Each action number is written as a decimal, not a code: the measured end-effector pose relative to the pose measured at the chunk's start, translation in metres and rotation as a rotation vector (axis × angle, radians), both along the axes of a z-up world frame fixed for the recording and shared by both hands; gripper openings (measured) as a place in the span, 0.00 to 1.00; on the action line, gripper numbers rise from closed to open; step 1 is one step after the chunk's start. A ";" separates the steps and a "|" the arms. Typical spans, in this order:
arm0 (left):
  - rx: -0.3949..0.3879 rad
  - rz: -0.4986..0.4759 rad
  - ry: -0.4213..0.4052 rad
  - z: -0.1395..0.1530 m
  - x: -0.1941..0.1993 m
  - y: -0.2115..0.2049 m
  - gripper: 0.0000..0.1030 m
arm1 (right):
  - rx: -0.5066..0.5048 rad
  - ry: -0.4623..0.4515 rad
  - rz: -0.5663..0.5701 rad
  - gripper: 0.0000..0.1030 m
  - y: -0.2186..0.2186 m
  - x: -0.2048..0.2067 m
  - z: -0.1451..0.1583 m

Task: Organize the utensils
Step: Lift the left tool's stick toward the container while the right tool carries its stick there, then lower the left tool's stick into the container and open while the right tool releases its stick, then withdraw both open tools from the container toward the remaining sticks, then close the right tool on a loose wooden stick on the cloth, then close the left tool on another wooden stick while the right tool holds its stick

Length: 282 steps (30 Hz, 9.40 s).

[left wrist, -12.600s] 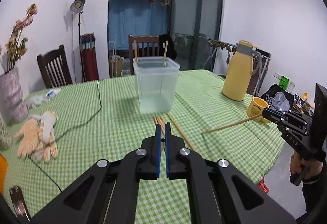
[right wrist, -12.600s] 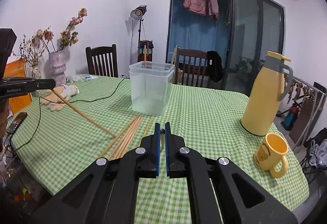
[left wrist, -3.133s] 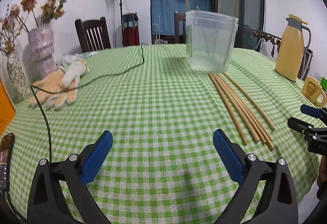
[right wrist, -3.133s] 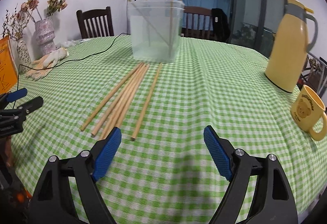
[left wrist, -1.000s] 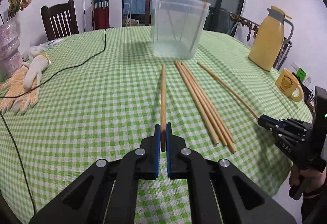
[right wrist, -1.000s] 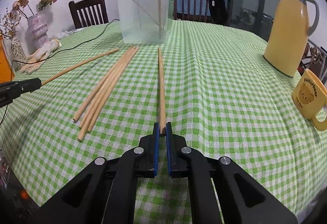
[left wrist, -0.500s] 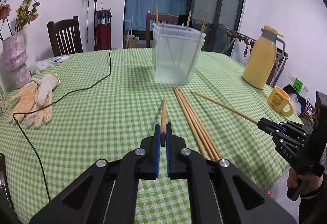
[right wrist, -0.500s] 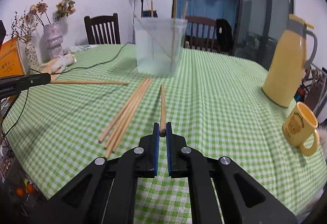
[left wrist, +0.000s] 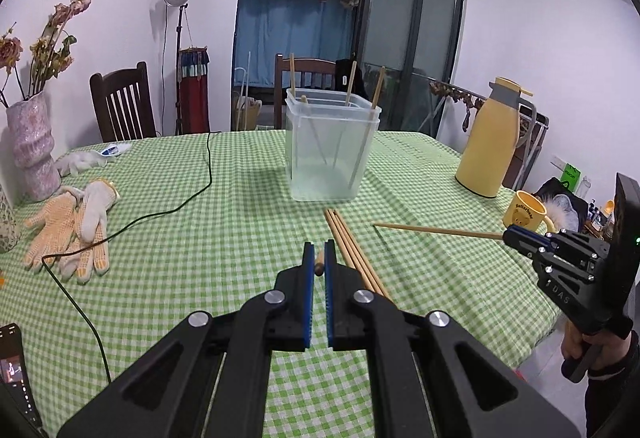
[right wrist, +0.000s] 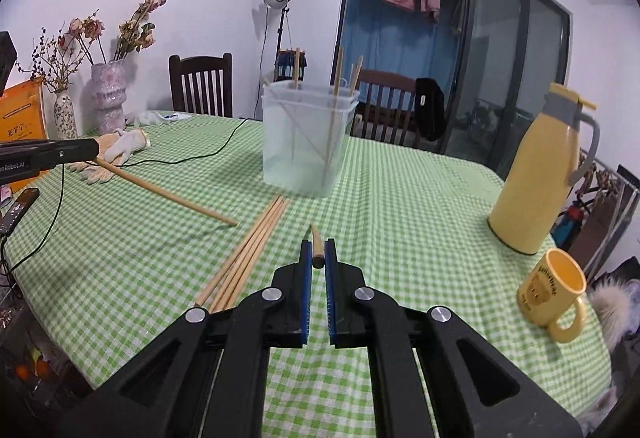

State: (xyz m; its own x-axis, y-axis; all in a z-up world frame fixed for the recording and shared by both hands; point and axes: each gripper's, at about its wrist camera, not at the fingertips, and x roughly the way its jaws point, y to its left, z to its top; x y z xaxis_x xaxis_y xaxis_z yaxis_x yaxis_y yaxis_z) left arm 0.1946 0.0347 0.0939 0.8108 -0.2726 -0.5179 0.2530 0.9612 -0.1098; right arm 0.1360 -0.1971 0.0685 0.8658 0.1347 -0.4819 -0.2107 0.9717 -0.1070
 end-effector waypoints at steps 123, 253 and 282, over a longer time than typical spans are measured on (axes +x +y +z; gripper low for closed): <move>-0.101 -0.001 0.075 0.058 0.296 -0.008 0.12 | 0.243 0.086 0.078 0.45 -0.004 0.246 0.115; 0.162 0.003 0.145 -0.120 0.048 -0.049 0.93 | 0.094 0.346 -0.159 0.05 -0.016 0.042 -0.098; 0.246 -0.028 0.278 -0.137 0.054 -0.077 0.04 | 0.171 0.303 -0.089 0.05 -0.049 0.021 -0.103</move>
